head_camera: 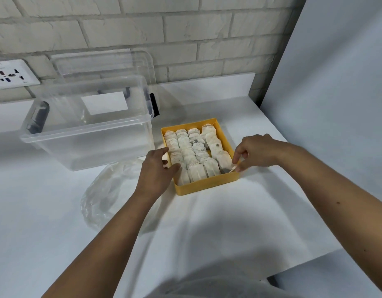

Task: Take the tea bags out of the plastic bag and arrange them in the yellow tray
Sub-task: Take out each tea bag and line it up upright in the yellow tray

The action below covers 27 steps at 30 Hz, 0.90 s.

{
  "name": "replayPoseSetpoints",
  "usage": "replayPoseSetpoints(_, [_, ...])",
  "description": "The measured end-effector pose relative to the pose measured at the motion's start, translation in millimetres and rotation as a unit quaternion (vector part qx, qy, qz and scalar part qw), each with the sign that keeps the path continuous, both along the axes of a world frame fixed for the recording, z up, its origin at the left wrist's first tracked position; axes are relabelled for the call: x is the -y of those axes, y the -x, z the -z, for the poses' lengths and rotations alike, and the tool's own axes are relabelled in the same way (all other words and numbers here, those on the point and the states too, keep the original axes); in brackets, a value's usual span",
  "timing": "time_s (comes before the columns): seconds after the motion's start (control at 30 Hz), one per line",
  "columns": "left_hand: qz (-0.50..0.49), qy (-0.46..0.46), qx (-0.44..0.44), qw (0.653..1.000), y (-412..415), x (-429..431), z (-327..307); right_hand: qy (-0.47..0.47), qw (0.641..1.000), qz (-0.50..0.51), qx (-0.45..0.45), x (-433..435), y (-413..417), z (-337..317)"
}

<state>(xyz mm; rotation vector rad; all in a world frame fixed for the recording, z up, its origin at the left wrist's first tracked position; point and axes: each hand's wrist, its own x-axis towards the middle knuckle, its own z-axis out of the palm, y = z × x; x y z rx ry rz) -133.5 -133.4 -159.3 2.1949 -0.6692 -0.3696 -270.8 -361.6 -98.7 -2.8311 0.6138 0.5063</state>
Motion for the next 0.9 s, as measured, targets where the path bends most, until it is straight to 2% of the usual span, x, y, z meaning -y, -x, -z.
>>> replayPoseSetpoints(0.07, [0.015,-0.016,-0.015,1.000,1,0,1,0.005,1.000,-0.004,-0.025,0,6,5])
replayPoseSetpoints(0.37, [0.033,-0.043,-0.028,0.998,2,-3,-1,-0.039,0.999,0.015,0.032,-1,14,9])
replayPoseSetpoints(0.57, [0.032,-0.040,-0.039,0.998,1,-4,-2,-0.089,0.995,0.042,-0.002,0,4,-8])
replayPoseSetpoints(0.67, [0.027,-0.040,-0.045,0.998,1,-4,-2,-0.020,0.999,0.025,-0.011,-2,-16,11])
replayPoseSetpoints(0.77, [0.026,-0.040,-0.051,0.998,0,-4,-2,0.085,0.995,-0.006,0.045,-4,-28,28])
replayPoseSetpoints(0.9, [0.024,-0.036,-0.064,0.997,-1,-6,0,0.160,0.982,-0.013,0.097,-4,-31,40])
